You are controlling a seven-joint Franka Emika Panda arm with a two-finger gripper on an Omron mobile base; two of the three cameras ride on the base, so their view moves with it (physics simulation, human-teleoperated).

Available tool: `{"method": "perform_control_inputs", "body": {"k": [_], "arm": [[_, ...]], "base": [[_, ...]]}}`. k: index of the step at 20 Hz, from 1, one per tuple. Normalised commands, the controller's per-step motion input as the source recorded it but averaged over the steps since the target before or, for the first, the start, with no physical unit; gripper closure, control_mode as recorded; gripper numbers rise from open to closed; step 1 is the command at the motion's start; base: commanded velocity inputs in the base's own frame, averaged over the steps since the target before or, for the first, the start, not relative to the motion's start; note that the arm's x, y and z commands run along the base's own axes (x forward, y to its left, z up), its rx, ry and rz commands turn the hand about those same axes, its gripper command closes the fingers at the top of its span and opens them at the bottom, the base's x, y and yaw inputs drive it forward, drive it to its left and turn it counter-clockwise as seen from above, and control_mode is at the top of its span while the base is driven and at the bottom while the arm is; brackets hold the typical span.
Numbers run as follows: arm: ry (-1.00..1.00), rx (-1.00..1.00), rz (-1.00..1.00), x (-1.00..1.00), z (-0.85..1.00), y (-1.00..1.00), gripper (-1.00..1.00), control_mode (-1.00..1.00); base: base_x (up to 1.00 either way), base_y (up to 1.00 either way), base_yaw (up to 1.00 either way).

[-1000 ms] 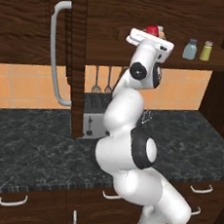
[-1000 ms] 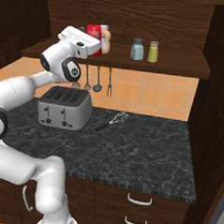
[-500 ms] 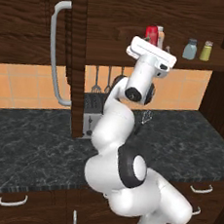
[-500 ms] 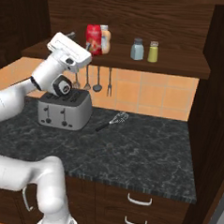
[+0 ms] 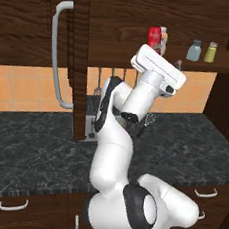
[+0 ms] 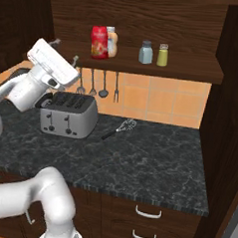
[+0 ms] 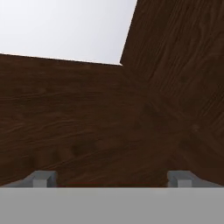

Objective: Put the shaker and condiment bottle from the counter next to their counterparts in the cabinet.

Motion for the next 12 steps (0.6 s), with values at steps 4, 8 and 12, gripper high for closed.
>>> {"method": "perform_control_inputs", "body": {"k": [4, 8, 12], "arm": [[-0.02, 0.00, 0.00, -1.00, -0.96, 0.00, -1.00, -1.00], [0.00, 0.00, 0.00, -1.00, -1.00, 0.00, -1.00, -1.00], [0.05, 0.00, 0.00, -0.68, -0.91, 0.00, -1.00, -1.00]], "base": [[0.00, 0.00, 0.00], [0.00, 0.00, 0.00], [0.00, 0.00, 0.00]]}}
